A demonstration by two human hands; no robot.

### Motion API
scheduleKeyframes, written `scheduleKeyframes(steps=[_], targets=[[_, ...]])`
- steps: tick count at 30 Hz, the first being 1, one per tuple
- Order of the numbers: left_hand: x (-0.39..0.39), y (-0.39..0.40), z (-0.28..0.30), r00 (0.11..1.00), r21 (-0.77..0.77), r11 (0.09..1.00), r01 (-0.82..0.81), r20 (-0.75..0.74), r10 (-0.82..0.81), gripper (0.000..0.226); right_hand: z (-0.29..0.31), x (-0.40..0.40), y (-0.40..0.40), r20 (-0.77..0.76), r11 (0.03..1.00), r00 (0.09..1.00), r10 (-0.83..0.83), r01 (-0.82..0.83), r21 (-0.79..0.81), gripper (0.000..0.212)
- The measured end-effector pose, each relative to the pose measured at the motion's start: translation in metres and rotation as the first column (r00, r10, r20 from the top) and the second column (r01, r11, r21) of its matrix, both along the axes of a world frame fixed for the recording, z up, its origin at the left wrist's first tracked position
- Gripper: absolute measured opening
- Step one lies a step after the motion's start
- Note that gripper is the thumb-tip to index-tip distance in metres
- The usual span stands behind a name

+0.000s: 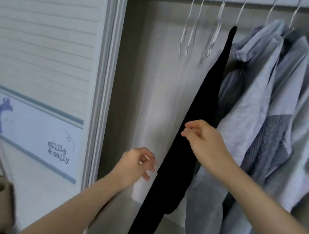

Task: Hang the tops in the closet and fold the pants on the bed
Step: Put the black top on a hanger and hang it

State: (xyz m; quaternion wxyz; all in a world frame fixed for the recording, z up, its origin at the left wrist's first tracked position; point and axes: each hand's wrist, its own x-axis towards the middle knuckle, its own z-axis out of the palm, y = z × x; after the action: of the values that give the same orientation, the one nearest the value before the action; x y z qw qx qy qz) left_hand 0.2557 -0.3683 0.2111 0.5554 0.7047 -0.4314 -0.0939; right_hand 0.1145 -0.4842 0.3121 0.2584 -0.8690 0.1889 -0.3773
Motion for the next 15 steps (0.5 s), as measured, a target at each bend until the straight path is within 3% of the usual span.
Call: scheduleKeyframes(steps=[3,7,10,15], targets=[[-0.018,0.062,-0.030,0.996,0.024,0.998,-0.055,-0.074,0.056,0.014,-0.046,-0.010,0.037,-0.028,0.992,0.992,0.122,-0.123,-0.035,0.019],[-0.062,0.160,-0.073,0.940,0.018,0.945,-0.326,-0.098,0.326,0.011,-0.101,-0.017,0.090,-0.086,0.931,0.927,0.365,-0.363,0.037,0.021],[-0.114,0.235,-0.104,0.787,0.030,0.790,-0.612,-0.084,0.612,0.016,-0.130,-0.014,0.142,-0.140,0.829,0.817,0.559,-0.552,0.091,0.025],[-0.251,0.337,-0.173,0.393,0.123,0.422,-0.898,-0.207,0.896,0.019,-0.195,-0.044,0.241,-0.247,0.602,0.560,0.791,-0.785,0.145,0.026]])
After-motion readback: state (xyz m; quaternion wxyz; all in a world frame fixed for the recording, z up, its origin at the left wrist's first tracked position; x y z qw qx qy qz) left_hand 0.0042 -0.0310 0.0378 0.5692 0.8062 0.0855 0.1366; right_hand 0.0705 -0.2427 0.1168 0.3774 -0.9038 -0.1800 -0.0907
